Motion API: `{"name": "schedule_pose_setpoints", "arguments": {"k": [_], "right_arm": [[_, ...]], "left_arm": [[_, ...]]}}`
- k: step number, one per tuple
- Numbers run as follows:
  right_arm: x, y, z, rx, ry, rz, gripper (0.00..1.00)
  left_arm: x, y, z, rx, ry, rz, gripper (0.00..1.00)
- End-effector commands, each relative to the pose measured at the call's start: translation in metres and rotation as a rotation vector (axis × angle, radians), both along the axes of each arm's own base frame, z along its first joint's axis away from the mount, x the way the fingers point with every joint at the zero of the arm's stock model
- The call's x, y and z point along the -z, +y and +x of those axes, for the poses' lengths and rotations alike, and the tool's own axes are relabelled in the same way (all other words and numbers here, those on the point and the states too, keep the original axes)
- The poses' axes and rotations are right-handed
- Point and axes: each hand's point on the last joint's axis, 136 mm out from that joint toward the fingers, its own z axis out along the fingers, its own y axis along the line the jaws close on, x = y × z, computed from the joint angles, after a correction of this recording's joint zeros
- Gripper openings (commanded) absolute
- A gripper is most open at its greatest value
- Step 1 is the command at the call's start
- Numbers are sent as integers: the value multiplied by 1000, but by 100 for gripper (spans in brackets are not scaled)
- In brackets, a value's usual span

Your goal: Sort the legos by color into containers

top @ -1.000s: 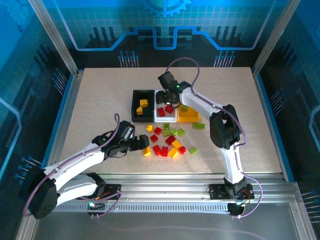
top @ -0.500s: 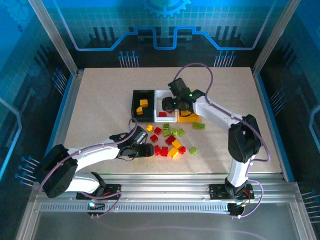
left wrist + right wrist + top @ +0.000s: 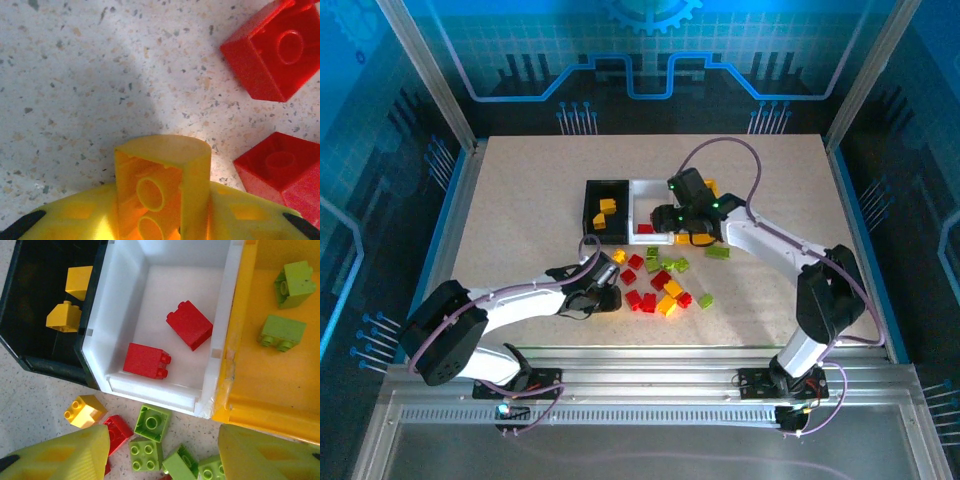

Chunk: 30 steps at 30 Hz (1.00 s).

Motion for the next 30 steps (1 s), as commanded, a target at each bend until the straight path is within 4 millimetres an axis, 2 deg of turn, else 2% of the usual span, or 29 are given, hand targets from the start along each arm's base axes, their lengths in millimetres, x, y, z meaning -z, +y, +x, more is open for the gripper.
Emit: {"name": "schedule_pose_setpoints", "arguments": {"k": [1, 4, 7, 11, 14, 20, 23, 26, 30], "right_arm": [[-14, -1, -6, 9, -35, 28, 61], [-21, -5, -13, 11, -46, 44, 61], [-24, -10, -21, 12, -53, 53, 61], [-20, -17, -34, 15, -36, 63, 62], [-12, -23, -42, 24, -18, 57, 62], [-5, -36, -58, 41, 1, 42, 62], [-5, -43, -66, 42, 4, 38, 62], [-3, -46, -73, 37, 13, 39, 63], [4, -53, -84, 36, 32, 38, 63]], "left_arm": [[-11, 1, 4, -12, -30, -1, 36], [-39, 3, 8, -13, -84, -21, 34], [-77, 10, 26, -51, -157, -70, 34], [-127, 25, 71, -120, -274, -121, 34], [-147, 27, 110, -140, -330, -100, 34], [-138, 32, 187, -198, -341, -21, 33], [-126, 34, 216, -221, -324, 13, 33], [-110, 32, 233, -225, -286, 50, 34], [-93, 28, 243, -226, -246, 70, 44]]}}
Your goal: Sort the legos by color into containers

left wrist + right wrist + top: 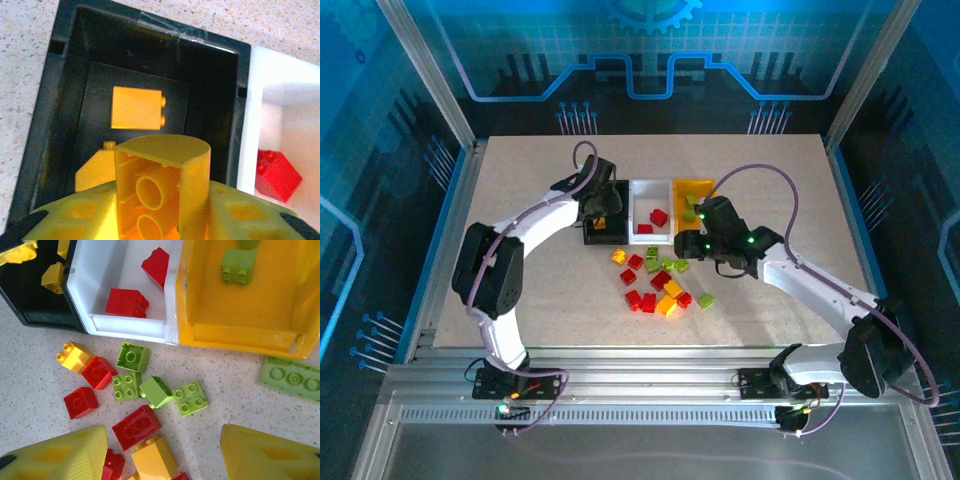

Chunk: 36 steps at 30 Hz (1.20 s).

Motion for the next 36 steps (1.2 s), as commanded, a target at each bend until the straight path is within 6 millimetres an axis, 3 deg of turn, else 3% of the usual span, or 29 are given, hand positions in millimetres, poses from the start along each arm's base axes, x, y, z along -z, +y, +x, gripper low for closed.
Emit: {"name": "schedule_pose_setpoints", "arguments": {"k": [1, 6, 9, 11, 12, 15, 19, 23, 27, 31, 36], "right_arm": [[7, -6, -16, 2, 34, 1, 63], [17, -7, -29, -29, 76, 15, 64], [22, -2, -37, -71, 111, 29, 64], [26, 1, -42, -101, 138, 36, 64], [36, -1, -49, -114, 169, 24, 64], [50, -6, -60, -130, 224, -16, 64], [67, -32, -66, -19, 268, -108, 64], [81, -49, -73, 111, 300, -111, 65], [101, -59, -79, 207, 339, -100, 65], [109, -54, -79, 237, 350, -42, 63], [118, -50, -82, 251, 386, -13, 62]], "left_arm": [[0, 2, 8, 2, 15, 36, 49], [-5, -6, 9, 10, 16, -11, 69], [-26, -14, 7, 25, -20, -70, 80], [-44, -20, 1, 41, -52, -116, 93], [-55, -24, -3, 54, -74, -142, 99], [-84, -37, -25, 106, -125, -203, 99], [-103, -53, -71, 179, -171, -244, 99], [-96, -58, -118, 226, -175, -256, 99], [-69, -52, -154, 231, -117, -264, 99], [-47, -44, -176, 227, -75, -274, 99], [-32, -36, -190, 213, -54, -287, 99]]}}
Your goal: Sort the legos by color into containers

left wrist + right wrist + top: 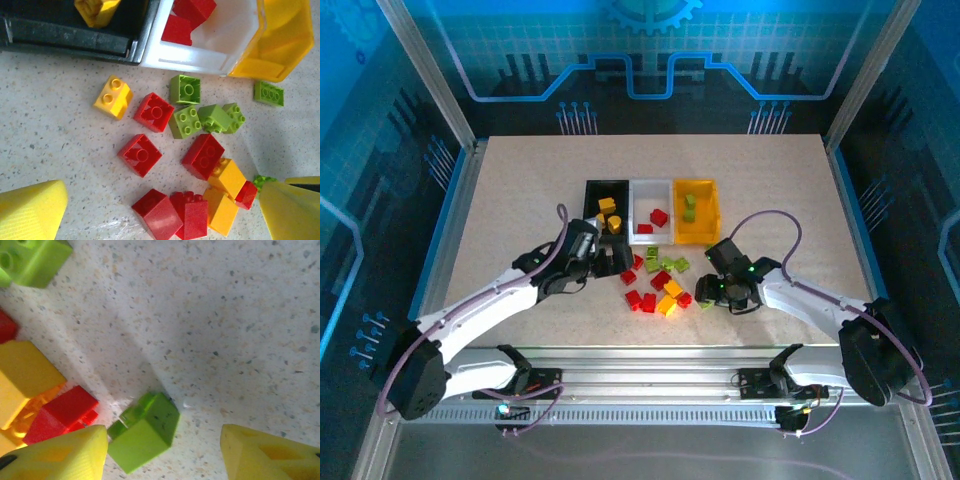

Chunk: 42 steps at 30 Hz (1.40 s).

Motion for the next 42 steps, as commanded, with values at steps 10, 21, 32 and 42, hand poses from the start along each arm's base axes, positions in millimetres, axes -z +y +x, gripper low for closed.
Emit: {"name": "schedule_pose_setpoints", "arguments": {"k": [10, 21, 32, 42], "right_arm": [[19, 3, -1, 67, 61, 31, 44], [-16, 2, 12, 23, -30, 32, 20], [-105, 8, 133, 55, -295, 57, 22], [-65, 24, 226, 51, -199, -29, 25]], "left_arm": [[5, -2, -12, -3, 19, -54, 99], [13, 2, -15, -13, 35, -46, 99], [29, 7, -24, -33, 76, -49, 99], [29, 12, -31, -36, 77, -41, 99]]}}
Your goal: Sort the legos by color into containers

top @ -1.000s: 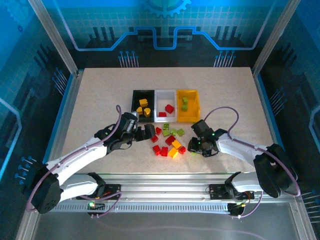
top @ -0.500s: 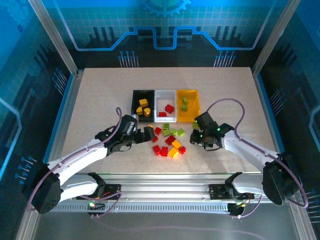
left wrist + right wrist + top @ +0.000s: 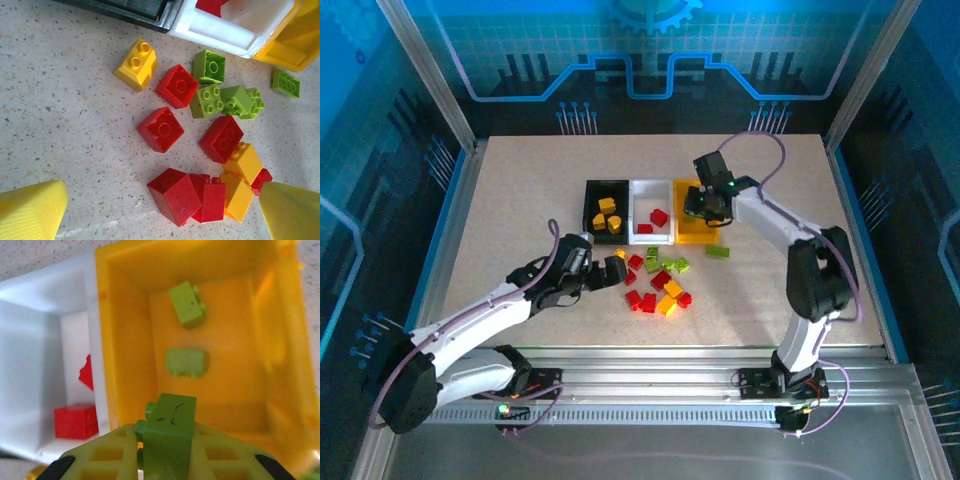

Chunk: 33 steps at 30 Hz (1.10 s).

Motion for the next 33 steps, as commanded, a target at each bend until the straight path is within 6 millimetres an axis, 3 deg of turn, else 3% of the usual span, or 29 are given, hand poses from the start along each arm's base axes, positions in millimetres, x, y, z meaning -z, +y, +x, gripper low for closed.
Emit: {"name": "schedule_pose_setpoints", "arguments": {"k": [1, 4, 8, 12, 15, 17, 19, 23, 27, 33], "right_arm": [[15, -8, 11, 1, 52, -40, 27], [18, -3, 18, -20, 60, -21, 39], [-2, -1, 16, -38, 18, 1, 51], [-25, -9, -7, -35, -37, 34, 53], [-29, -26, -33, -17, -50, 33, 54], [-25, -44, -50, 23, -48, 28, 52], [-15, -68, -67, 87, -34, 42, 42], [8, -107, -79, 208, 2, 73, 27], [36, -123, -70, 250, 59, 62, 19], [61, -124, -44, 228, 105, 45, 11]], "left_arm": [[6, 1, -10, 8, 28, -6, 99], [5, 1, -10, 9, 23, -6, 99], [4, 2, -10, 14, 18, 4, 99], [3, 1, -9, 15, 13, -1, 99], [3, 0, -8, 17, 14, -3, 99], [4, -1, -8, 19, 15, -2, 99], [4, -1, -7, 20, 15, 0, 99], [6, -1, -7, 18, 20, -5, 99], [8, -2, -8, 14, 30, -12, 99], [9, 0, -11, 9, 34, -16, 99]]}}
